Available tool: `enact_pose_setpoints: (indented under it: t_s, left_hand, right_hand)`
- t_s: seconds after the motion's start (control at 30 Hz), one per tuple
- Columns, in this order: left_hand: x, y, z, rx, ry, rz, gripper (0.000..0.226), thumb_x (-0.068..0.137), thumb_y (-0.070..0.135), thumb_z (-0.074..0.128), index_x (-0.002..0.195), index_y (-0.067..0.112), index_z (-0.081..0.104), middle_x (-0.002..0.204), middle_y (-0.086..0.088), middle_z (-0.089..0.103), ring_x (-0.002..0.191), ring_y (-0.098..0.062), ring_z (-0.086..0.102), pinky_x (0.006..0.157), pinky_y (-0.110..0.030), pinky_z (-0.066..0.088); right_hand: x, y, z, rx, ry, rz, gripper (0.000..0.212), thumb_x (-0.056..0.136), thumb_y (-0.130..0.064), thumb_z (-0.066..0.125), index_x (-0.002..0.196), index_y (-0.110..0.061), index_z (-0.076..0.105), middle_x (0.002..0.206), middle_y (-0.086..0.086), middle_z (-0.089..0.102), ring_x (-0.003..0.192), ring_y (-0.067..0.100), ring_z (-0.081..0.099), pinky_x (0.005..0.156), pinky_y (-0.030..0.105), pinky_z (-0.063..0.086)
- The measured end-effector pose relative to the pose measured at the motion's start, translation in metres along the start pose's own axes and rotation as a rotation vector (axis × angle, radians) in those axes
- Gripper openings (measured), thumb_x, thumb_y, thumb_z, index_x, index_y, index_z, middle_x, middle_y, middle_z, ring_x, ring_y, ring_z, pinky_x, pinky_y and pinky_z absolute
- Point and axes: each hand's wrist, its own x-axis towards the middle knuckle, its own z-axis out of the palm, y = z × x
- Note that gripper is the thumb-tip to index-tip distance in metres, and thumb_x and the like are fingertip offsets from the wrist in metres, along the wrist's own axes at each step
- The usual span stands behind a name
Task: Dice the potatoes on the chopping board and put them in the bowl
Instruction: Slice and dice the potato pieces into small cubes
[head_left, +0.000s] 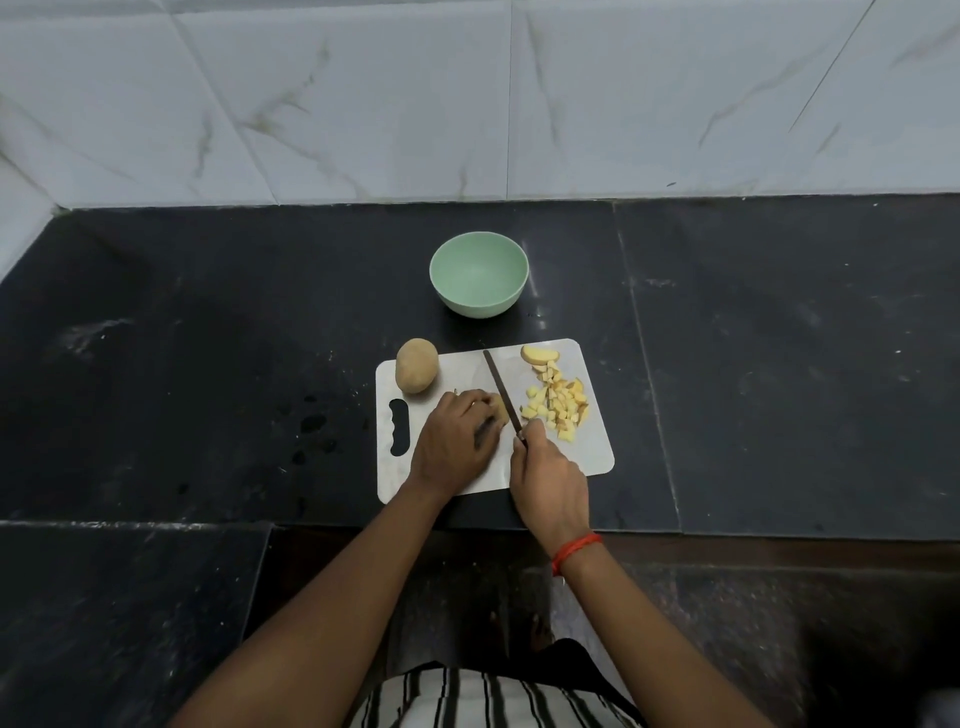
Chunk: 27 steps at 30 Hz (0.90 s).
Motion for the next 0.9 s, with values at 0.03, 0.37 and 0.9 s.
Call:
enact_pose_setpoints:
  t_s: [0.03,0.37,0.9]
  left_hand:
    - [0.0,0.0,0.0,0.003,0.002,0.006,0.018,0.094,0.021,0.067,0.109,0.01,0.071,0.12,-0.003,0.066,0.094,-0.022,0.055,0.078,-0.035,0.05]
    - [0.001,-0.005,0.003,0.077,0.009,0.035,0.017,0.098,0.023,0.063,0.104,0.011,0.073,0.122,0.0,0.066,0.089,-0.023,0.051,0.071,-0.036,0.048]
    - [0.001,-0.011,0.01,0.129,-0.017,0.027,0.022,0.101,0.027,0.056,0.107,0.013,0.072,0.127,0.0,0.065,0.093,-0.023,0.052,0.071,-0.036,0.049]
  right_hand:
    - [0.0,-0.001,-0.001,-0.021,-0.011,0.002,0.018,0.106,-0.029,0.039,0.109,-0.014,0.047,0.082,0.009,0.067,0.067,0.037,0.063,0.05,0.034,0.029]
    - [0.002,-0.014,-0.004,-0.169,-0.068,0.039,0.021,0.106,-0.026,0.038,0.118,-0.013,0.049,0.087,0.009,0.068,0.07,0.036,0.067,0.051,0.032,0.03]
    - [0.002,-0.011,0.0,-0.118,-0.066,0.015,0.017,0.107,-0.024,0.035,0.114,-0.014,0.047,0.086,0.01,0.066,0.068,0.035,0.064,0.054,0.035,0.039]
